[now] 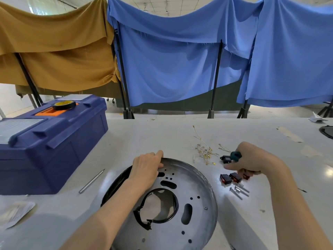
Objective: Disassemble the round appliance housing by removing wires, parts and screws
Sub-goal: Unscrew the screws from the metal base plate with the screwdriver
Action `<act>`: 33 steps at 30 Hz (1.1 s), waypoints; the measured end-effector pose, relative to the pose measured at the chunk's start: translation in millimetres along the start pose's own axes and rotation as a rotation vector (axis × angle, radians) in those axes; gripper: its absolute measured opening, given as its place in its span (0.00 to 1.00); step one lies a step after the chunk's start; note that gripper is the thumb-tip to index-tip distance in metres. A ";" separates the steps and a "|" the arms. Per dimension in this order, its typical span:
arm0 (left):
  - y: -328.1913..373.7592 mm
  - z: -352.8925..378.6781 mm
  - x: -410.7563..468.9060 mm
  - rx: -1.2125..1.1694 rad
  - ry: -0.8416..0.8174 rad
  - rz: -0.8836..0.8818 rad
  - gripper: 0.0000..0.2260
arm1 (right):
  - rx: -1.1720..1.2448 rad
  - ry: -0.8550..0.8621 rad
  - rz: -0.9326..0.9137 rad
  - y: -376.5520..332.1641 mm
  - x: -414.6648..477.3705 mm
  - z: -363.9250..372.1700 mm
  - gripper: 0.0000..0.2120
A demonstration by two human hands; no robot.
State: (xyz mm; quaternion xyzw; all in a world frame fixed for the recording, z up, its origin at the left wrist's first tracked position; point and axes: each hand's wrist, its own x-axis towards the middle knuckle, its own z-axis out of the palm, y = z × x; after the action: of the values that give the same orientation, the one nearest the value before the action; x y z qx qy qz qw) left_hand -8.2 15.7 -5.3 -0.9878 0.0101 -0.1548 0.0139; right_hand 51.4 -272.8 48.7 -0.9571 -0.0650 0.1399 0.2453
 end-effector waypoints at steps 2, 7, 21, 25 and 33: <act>1.4 -3.1 0.8 0.027 -0.031 -0.017 0.03 | 0.060 -0.133 -0.097 -16.5 -9.0 0.2 0.24; 1.1 -11.3 0.9 0.067 -0.101 -0.042 0.04 | -0.034 -0.392 -0.200 -46.2 -24.7 12.0 0.31; -14.8 -48.9 9.2 -0.081 -0.587 -0.169 0.30 | 0.049 0.166 -0.329 -44.3 3.8 35.9 0.14; -0.1 -28.6 2.2 -0.490 -0.384 0.026 0.25 | -0.169 0.040 -0.263 -41.6 -5.8 24.1 0.21; 12.1 -31.2 7.2 0.029 -0.253 -0.068 0.18 | -0.057 0.091 -0.325 -52.8 -2.0 34.7 0.05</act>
State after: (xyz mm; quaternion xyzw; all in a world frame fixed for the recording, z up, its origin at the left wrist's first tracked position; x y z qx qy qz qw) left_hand -11.0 2.7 26.2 -0.9989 -0.0277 -0.0294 0.0240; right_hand 36.2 -211.5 45.8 -0.9459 -0.2118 0.0530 0.2402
